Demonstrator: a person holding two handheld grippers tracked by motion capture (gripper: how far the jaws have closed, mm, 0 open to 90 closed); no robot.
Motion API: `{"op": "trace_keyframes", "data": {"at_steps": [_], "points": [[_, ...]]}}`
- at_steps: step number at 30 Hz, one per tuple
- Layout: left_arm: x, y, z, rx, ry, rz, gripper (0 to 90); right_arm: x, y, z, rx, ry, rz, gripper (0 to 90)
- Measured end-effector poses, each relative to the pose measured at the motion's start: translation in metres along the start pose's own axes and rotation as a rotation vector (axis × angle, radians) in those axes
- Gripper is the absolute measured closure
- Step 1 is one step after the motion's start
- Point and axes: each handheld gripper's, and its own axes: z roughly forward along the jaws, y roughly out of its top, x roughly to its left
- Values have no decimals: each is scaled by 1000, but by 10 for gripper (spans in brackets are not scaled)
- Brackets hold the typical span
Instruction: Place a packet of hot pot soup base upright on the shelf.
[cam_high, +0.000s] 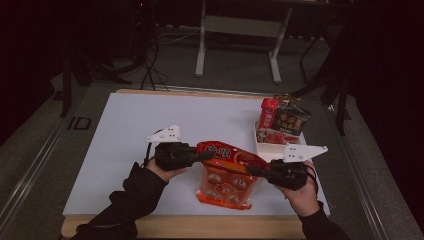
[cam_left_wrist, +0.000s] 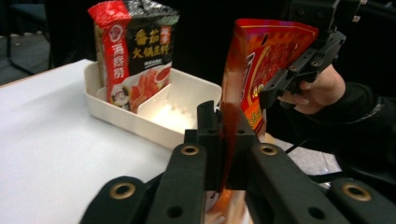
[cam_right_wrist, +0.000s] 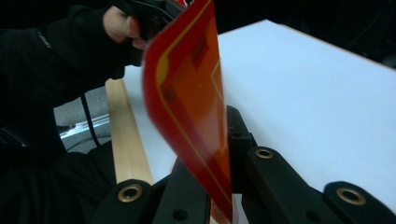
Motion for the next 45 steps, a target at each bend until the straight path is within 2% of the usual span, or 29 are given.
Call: {"op": "trace_keyframes", "data": {"at_steps": [4, 6, 8, 10, 11, 13, 15, 17, 19, 21, 24, 28, 32, 34, 37, 38, 41, 44, 45], "points": [[-3, 2, -6, -20, -13, 21, 768, 5, 12, -2, -8, 10, -29, 900], [-4, 2, -9, -26, 1, 26, 693, 5, 17, -4, -17, 8, -43, 900], [-4, 2, -11, -34, 31, 40, 592, 4, 22, -5, -26, -4, -52, 900], [-3, 2, -14, -43, 36, 36, 475, 3, 27, -8, -35, -6, -58, 900], [-3, 1, -15, -45, 58, 44, 416, 3, 30, -10, -41, -8, -59, 900], [-3, -1, -18, -52, 61, 37, 314, 1, 36, -14, -58, -10, -65, 900], [-4, -3, -20, -40, 81, 59, 179, 1, 43, -20, -71, -17, -71, 900], [-5, -6, -22, -35, 107, 65, 140, 0, 50, -25, -82, -20, -76, 900], [-6, -8, -22, -1, 131, 72, 67, -1, 56, -31, -99, -27, -75, 900], [-6, -13, -22, 18, 158, 68, 39, -3, 61, -38, -117, -42, -72, 900], [-5, -22, -23, 34, 174, 50, 27, -7, 68, -49, -147, -58, -67, 900], [-4, -37, -24, 49, 176, 37, 27, -13, 76, -62, -187, -88, -66, 900], [-4, -48, -24, 66, 179, 32, 28, -19, 83, -71, -201, -118, -70, 900], [-4, -60, -25, 52, 195, 42, 28, -25, 89, -80, -212, -157, -73, 900], [-4, -64, -26, 48, 196, 31, 28, -27, 90, -81, -213, -161, -71, 900], [-4, -70, -26, 53, 186, 12, 28, -35, 90, -86, -209, -182, -64, 900], [-7, -80, -26, 85, 188, 0, 28, -41, 87, -89, -206, -204, -50, 900], [-7, -85, -26, 95, 189, -8, 28, -48, 81, -92, -210, -216, -32, 900], [-6, -90, -26, 99, 202, -10, 28, -50, 80, -93, -204, -224, -31, 900]]}}
